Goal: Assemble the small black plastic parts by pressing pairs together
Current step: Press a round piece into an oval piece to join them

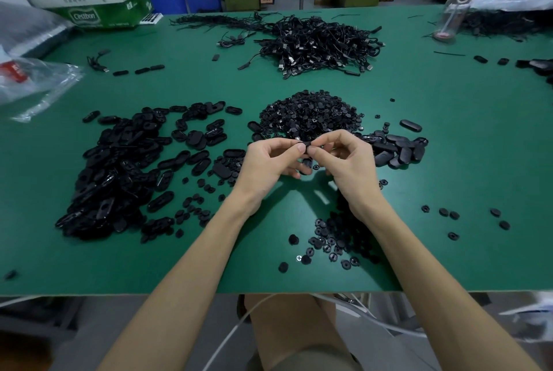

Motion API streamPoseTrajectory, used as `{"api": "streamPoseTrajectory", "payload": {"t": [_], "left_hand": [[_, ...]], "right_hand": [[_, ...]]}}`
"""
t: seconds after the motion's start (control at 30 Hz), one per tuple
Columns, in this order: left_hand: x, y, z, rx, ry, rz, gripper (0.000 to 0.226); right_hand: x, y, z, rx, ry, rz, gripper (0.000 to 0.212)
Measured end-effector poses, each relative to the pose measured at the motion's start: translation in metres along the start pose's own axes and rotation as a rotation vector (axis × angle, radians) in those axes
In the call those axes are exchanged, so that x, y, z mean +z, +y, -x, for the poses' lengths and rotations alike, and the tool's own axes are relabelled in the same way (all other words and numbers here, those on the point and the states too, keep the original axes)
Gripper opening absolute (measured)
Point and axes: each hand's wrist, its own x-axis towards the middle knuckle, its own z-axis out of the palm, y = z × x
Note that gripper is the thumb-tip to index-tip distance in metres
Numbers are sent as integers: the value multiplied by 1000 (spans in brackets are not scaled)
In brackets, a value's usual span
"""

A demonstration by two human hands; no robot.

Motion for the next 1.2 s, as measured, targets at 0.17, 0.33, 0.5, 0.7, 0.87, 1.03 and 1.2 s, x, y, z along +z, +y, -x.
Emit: {"api": "streamPoseTrajectory", "payload": {"t": [0.17,0.33,0.5,0.7,0.87,1.03,1.2], "left_hand": [[-3,2,-1,-14,-38,26,22],[-4,1,-1,-9,-51,1,22],[-2,0,0,46,-94,-114,14],[-2,-2,-1,55,-52,-134,16],[-1,-3,-2,54,-40,-158,12],[-2,-2,-1,45,-47,-134,12],[-3,-2,0,30,-46,-156,12]], "right_hand": [[-1,2,-1,13,6,-14,11],[-3,4,-2,71,1,-74,23],[-4,5,-2,74,-33,-134,20],[-5,5,-2,81,-74,-194,14],[-5,4,-1,90,-63,-195,13],[-5,3,-2,91,-59,-187,13],[-5,2,-1,94,-63,-192,12]]}}
